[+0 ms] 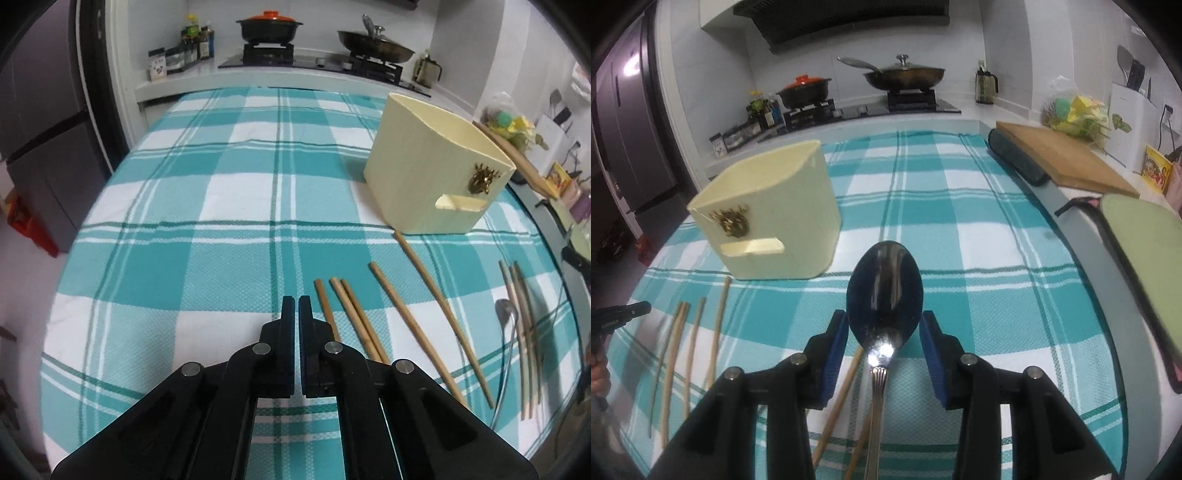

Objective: Organize utensils
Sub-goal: 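Close the right tool on the spoon handle while the left tool grasps a wooden chopstick, then lift the spoon with the right tool while the left tool lifts the chopstick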

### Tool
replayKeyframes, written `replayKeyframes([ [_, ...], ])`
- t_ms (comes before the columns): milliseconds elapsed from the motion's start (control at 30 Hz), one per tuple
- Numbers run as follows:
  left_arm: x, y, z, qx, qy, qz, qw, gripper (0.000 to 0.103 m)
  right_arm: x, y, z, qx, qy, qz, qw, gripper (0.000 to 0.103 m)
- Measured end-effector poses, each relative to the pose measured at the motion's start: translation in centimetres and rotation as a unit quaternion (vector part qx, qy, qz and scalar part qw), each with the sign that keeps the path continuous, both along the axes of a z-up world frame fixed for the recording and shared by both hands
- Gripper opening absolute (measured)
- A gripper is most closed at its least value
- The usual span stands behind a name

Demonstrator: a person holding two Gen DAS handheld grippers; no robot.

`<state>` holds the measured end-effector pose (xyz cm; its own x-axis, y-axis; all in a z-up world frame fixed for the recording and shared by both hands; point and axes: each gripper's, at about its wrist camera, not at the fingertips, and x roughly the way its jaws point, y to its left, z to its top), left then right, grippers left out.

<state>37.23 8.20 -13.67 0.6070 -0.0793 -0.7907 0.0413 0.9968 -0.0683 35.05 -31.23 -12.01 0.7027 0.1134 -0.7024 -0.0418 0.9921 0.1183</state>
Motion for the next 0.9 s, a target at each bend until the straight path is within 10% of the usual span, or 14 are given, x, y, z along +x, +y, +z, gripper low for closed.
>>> replayKeyframes([
  [33,-0.1,-0.1,0.0,0.010,-0.001,0.006,0.9999,0.005,-0.5,0.1,0.8,-0.001,-0.008,0.004,1.000,0.041],
  [100,0.3,-0.5,-1.1,0.007,0.028,0.000,0.9996,0.050,-1.5,0.3,2.1,-0.003,-0.021,0.007,1.000,0.041],
  [167,0.0,-1.2,-2.1,0.009,0.035,-0.005,0.9993,0.061,-2.4,0.3,3.1,-0.004,-0.033,0.009,0.999,0.041],
  [367,0.2,-5.0,-5.2,0.089,0.064,-0.025,0.9936,0.059,-4.8,0.4,4.4,0.002,-0.055,0.010,0.998,0.041],
  [433,0.5,-5.0,-5.1,0.082,0.052,-0.023,0.9950,0.044,-5.3,0.4,4.9,0.006,-0.063,0.011,0.998,0.041],
  [467,0.8,-5.0,-5.1,0.075,0.058,-0.028,0.9951,0.007,-5.5,0.4,5.3,0.007,-0.068,0.012,0.998,0.041],
  [500,1.2,-5.1,-5.0,0.069,0.064,-0.034,0.9950,0.003,-5.6,0.4,5.6,0.008,-0.073,0.013,0.997,0.041],
  [600,1.6,-4.9,-4.4,0.051,0.057,-0.037,0.9964,0.003,-5.8,0.5,7.0,0.014,-0.089,0.021,0.996,0.019],
  [900,-0.1,-3.5,-0.5,0.018,0.001,-0.022,0.9996,0.002,-3.2,-0.6,8.0,0.012,-0.087,0.021,0.996,0.007],
])
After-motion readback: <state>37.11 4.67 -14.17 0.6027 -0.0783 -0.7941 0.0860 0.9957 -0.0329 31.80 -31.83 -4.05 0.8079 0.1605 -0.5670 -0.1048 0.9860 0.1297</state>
